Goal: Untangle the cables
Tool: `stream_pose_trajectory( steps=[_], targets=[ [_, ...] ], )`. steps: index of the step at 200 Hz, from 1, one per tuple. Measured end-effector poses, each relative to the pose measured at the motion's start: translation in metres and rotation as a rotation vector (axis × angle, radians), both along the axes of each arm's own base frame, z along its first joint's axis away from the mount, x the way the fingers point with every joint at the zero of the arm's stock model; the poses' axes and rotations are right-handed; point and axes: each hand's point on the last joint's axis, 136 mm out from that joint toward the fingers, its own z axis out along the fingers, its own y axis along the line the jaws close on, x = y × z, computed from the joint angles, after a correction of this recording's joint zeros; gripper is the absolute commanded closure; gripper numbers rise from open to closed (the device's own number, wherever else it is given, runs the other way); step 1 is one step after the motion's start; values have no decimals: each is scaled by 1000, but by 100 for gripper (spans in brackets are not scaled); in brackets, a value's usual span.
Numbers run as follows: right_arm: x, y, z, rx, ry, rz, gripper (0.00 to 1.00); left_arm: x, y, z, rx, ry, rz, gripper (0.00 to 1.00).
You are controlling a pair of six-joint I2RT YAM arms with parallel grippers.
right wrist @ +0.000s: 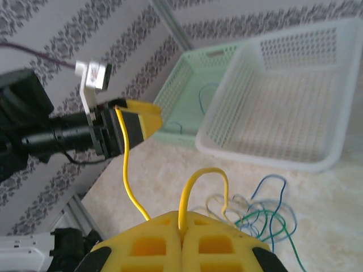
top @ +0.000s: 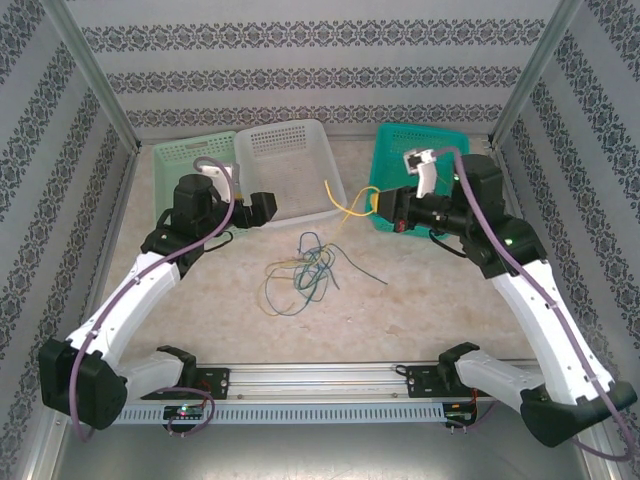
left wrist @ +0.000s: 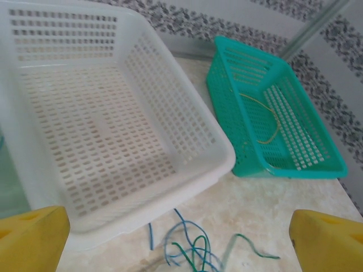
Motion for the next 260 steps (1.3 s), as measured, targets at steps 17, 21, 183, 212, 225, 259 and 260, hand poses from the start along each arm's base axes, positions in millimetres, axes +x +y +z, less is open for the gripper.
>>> stream_pose_trajectory(
  steps=[17,21,183,212,225,259,260],
  targets=[
    [-5,-8,16,29,-49,-19,100,-4,8,8,-2,-30,40,0],
    [-6,-8,19,35,-53,-17,100,-5,9,11,-3,-37,46,0],
    [0,-1,-76,49,186,-17,100,11,-16,-19,-170,110,13,0],
    [25,-31,-64,-1,102,-195,100,10,-19,-20,-172,110,4,0],
    [37,-48,-53,-25,49,-281,100,10,-18,-20,-171,110,5,0],
    [65,-78,-6,-64,-143,-457,100,10,-18,-20,-171,110,6,0],
    [67,-79,-3,-66,-154,-464,100,10,-18,-20,-171,109,5,0]
  ],
)
